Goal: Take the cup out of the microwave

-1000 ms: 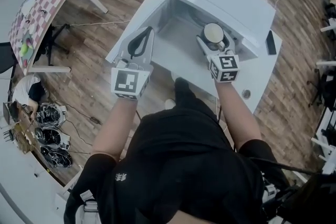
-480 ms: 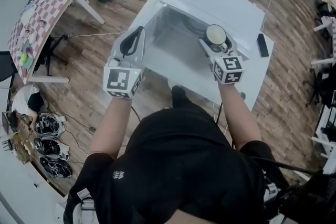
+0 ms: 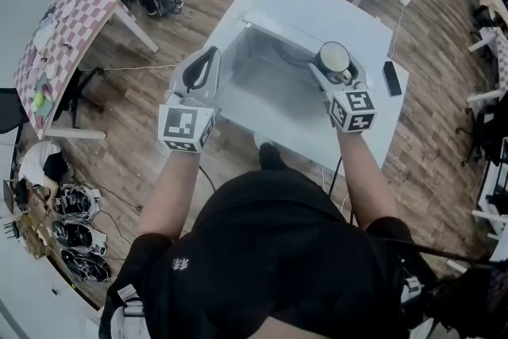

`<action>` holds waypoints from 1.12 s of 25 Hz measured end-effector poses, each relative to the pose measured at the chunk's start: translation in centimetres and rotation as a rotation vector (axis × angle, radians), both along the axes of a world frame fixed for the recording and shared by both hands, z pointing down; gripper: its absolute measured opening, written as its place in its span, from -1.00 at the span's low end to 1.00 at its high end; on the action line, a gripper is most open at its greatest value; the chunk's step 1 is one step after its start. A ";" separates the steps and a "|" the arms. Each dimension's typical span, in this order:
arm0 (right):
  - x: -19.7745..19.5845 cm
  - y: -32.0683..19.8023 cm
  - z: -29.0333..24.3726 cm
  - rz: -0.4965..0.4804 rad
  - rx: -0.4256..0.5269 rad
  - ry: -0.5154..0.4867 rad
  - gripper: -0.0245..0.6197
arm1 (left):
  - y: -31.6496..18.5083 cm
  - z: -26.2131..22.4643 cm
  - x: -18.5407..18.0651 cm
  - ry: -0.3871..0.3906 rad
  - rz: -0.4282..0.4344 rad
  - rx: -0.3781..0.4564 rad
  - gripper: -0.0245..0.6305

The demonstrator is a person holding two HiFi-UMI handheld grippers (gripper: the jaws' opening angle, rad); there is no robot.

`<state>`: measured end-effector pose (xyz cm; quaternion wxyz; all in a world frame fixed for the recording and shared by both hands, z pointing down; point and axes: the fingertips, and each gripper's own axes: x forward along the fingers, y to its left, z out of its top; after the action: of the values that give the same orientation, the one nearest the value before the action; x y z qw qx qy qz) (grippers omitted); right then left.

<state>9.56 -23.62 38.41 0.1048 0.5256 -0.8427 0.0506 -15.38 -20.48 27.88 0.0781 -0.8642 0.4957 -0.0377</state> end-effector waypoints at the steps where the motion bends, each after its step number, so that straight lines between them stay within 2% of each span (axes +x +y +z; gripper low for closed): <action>1: 0.1 -0.1 -0.4 0.002 0.001 -0.003 0.30 | -0.2 -0.3 0.0 0.000 0.002 0.003 -0.92; 11: 1.1 -1.0 -4.6 -0.008 0.008 -0.020 0.30 | -1.4 -0.9 -0.1 0.004 0.004 -0.002 -0.92; 17: 1.8 -1.1 -6.7 0.006 0.041 -0.034 0.30 | -2.2 -2.5 -0.2 -0.002 0.000 0.045 -0.92; 28: 3.4 -1.3 -6.4 0.030 0.046 -0.013 0.30 | -2.7 -2.2 1.1 0.003 0.022 0.030 -0.92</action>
<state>12.95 -24.87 31.99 0.0863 0.5401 -0.8364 0.0364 -14.25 -23.16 25.71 0.0909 -0.8684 0.4867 -0.0281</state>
